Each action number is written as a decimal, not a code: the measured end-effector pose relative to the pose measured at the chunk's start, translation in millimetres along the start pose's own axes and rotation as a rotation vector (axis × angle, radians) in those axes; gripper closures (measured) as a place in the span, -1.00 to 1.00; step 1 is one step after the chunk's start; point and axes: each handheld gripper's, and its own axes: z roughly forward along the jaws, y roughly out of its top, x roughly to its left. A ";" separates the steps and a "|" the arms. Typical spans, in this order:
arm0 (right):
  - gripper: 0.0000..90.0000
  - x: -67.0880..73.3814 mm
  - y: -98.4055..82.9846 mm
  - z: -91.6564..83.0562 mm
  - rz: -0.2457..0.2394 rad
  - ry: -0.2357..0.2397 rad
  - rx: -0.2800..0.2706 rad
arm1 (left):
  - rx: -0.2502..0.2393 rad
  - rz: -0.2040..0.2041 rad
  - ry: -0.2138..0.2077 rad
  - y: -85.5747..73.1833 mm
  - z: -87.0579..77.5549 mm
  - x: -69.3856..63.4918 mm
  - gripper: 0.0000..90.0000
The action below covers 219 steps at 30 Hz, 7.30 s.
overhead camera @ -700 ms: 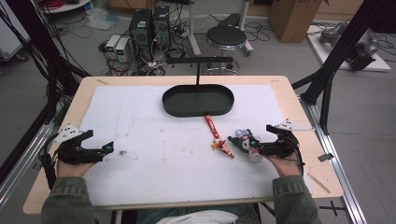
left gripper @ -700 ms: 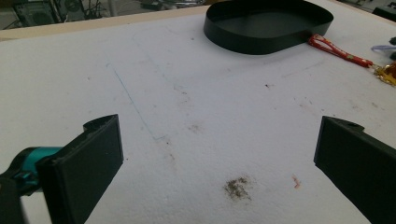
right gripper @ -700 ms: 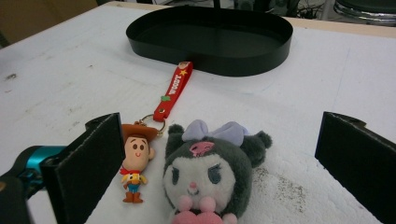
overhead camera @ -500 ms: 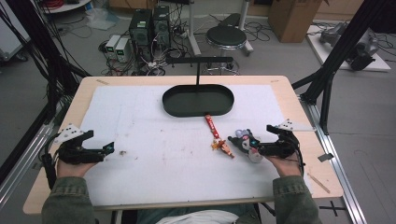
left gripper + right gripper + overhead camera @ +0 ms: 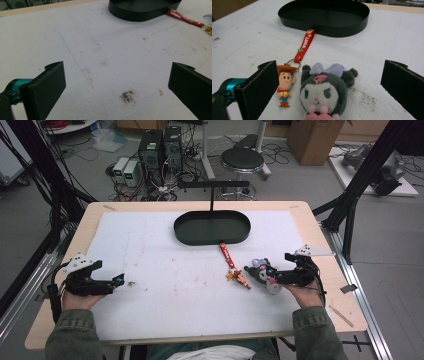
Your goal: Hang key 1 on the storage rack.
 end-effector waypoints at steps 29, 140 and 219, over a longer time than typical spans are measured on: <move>-0.99 12.4 84.6 49.7 -0.112 0.079 0.227 | -0.004 0.000 -0.011 -0.5 0.2 -0.4 -0.96; 0.67 48.1 191.7 115.0 0.008 0.234 0.528 | 0.013 -0.004 -0.037 -1.9 3.3 2.0 -0.96; 0.67 -18.9 313.5 170.2 0.182 0.137 0.307 | 0.013 -0.025 -0.056 -2.8 6.0 8.8 -0.96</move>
